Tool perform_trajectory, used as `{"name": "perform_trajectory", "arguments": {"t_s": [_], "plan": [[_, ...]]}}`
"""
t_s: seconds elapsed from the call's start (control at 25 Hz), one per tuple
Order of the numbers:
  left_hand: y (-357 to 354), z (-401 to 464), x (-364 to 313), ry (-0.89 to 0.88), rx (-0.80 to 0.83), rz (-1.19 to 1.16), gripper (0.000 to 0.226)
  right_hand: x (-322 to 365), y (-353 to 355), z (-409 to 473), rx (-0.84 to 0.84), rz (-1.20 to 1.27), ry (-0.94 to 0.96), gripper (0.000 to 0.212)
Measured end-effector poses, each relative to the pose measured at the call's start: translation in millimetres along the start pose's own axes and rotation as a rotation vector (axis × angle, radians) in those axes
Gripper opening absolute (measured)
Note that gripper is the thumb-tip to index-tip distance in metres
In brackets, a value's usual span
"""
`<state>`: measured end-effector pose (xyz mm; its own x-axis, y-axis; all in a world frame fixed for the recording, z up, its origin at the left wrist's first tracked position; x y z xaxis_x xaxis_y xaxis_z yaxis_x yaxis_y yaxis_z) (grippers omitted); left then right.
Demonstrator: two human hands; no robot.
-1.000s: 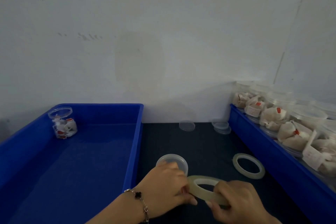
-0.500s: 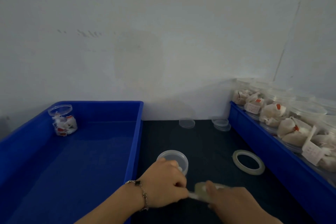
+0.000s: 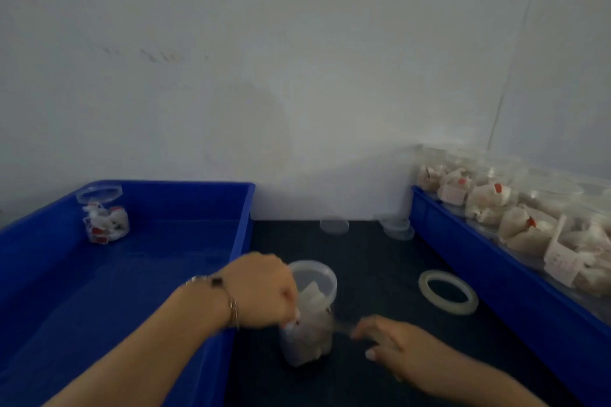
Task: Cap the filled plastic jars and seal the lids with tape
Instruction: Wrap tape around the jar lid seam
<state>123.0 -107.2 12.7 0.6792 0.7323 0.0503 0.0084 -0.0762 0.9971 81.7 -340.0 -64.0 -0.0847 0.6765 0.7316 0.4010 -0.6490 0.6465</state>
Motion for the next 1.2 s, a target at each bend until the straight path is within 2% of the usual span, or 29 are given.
{"name": "perform_trajectory", "arguments": {"t_s": [0.08, 0.12, 0.2, 0.24, 0.4, 0.6, 0.76, 0.88, 0.96, 1.12, 1.2], "plan": [[1, 2, -5, -0.023, -0.051, 0.129, 0.037, 4, 11, 0, -0.233, -0.162, 0.069, 0.011], [3, 2, -7, -0.019, -0.047, 0.154, 0.038, 9, 14, -4, -0.297, -0.241, 0.094, 0.019], [3, 3, -7, 0.001, -0.021, 0.183, 0.04, 21, 15, -9, -0.342, -0.342, 0.088, 0.034], [4, 3, -6, 0.017, -0.011, 0.199, 0.041, 23, 14, -9, -0.366, -0.357, 0.089, 0.034], [-4, 7, -4, 0.04, -0.024, 0.201, 0.045, 18, 6, -3, -0.5, -0.411, 0.108, 0.012], [-13, 12, 0, 0.063, -0.022, 0.204, 0.044, 11, 5, 1, -0.52, -0.46, 0.106, 0.032], [-14, 12, 2, 0.103, 0.063, 0.216, 0.045, 12, 4, 12, -0.49, -0.468, 0.117, 0.017], [-15, 12, 3, 0.133, 0.061, 0.221, 0.043, 11, 4, 18, -0.495, -0.443, 0.126, 0.017], [-14, 12, 5, 0.147, 0.051, 0.211, 0.042, 10, 3, 21, -0.494, -0.407, 0.121, 0.023], [-17, 15, 8, 0.155, 0.029, 0.22, 0.042, 7, 0, 30, -0.503, -0.327, 0.122, 0.047], [-18, 16, 10, 0.17, 0.036, 0.187, 0.04, 6, -2, 33, -0.495, -0.311, 0.119, 0.045]]}}
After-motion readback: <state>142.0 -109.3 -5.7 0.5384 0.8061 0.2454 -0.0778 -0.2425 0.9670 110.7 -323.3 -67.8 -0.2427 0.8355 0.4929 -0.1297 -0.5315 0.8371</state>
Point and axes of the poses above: each hand's wrist, its own z-axis towards the middle knuckle, its own y-axis out of the back of the hand, x = y × z, the point moved 2 cm from there along z, towards the middle knuckle, and after that the axes turned 6 degrees about z, right-handed, at the moved point
